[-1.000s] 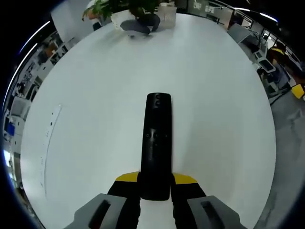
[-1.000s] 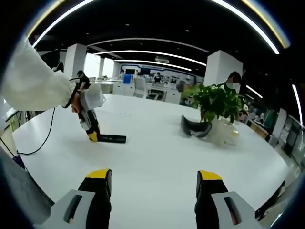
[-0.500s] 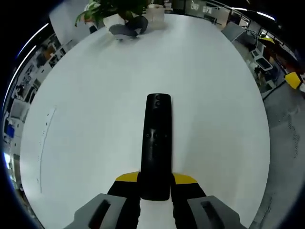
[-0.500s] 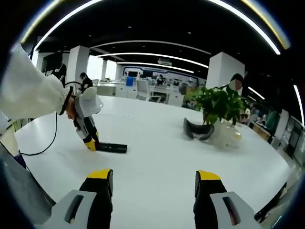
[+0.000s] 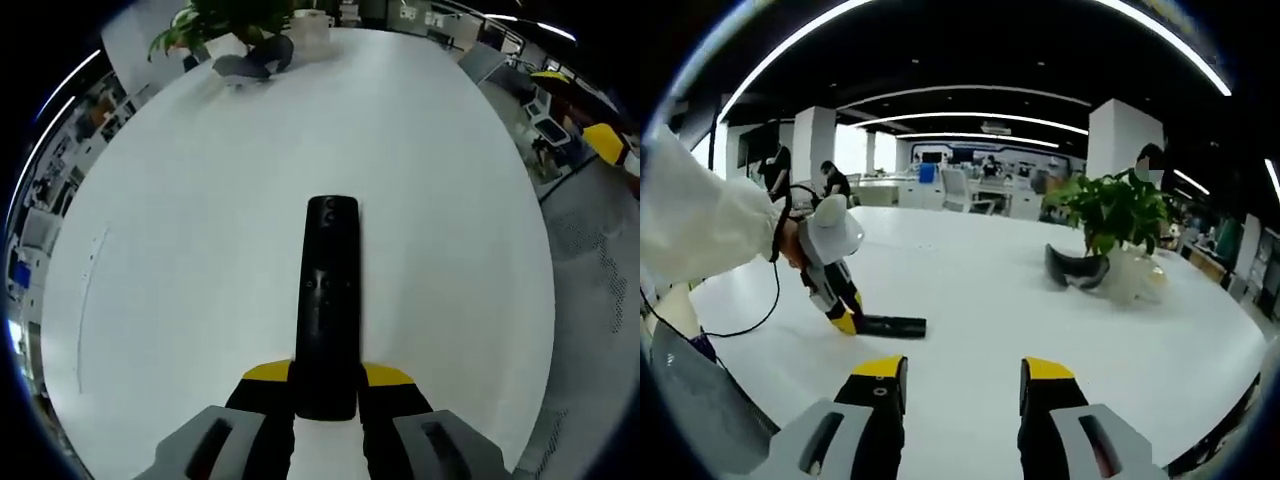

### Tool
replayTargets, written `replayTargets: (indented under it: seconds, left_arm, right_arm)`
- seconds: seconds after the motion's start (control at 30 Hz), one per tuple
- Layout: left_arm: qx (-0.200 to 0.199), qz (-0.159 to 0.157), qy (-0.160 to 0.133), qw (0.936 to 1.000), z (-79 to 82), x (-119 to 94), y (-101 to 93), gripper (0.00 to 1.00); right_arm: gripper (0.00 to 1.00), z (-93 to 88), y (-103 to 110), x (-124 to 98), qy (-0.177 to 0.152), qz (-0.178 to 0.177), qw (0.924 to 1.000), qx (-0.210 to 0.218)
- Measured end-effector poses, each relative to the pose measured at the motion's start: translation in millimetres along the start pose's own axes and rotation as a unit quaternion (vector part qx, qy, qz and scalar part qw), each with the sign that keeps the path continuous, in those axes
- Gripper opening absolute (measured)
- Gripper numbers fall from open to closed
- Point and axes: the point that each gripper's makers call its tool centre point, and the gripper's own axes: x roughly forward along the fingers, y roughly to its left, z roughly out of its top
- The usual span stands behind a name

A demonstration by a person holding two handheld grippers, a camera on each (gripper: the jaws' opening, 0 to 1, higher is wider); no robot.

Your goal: Press the specified remote control buttons in sequence, fully releasing each button before pressing the next.

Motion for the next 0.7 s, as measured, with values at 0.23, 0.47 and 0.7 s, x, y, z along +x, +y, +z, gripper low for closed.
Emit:
replayTargets:
  seconds: [0.23, 0.47, 0.7]
  left_arm:
    - [0.006, 0.0, 0.003, 1.0, -2.8, -1, -16.9, 0.23]
    - [0.006, -0.003, -0.013, 0.9999, -7.1, -4, -34.4, 0.23]
    - [0.015, -0.005, -0.011, 0.9998, -10.3, -5, -54.7, 0.23]
  right_arm:
    - [0.3, 1.6, 5, -1, -0.001, 0.013, 0.9999, 0.001]
    - [0.25, 1.6, 11, -1, 0.006, 0.025, 0.9996, -0.01]
    - [0.22, 5.0, 27, 2, 0.021, 0.062, 0.9978, -0.011]
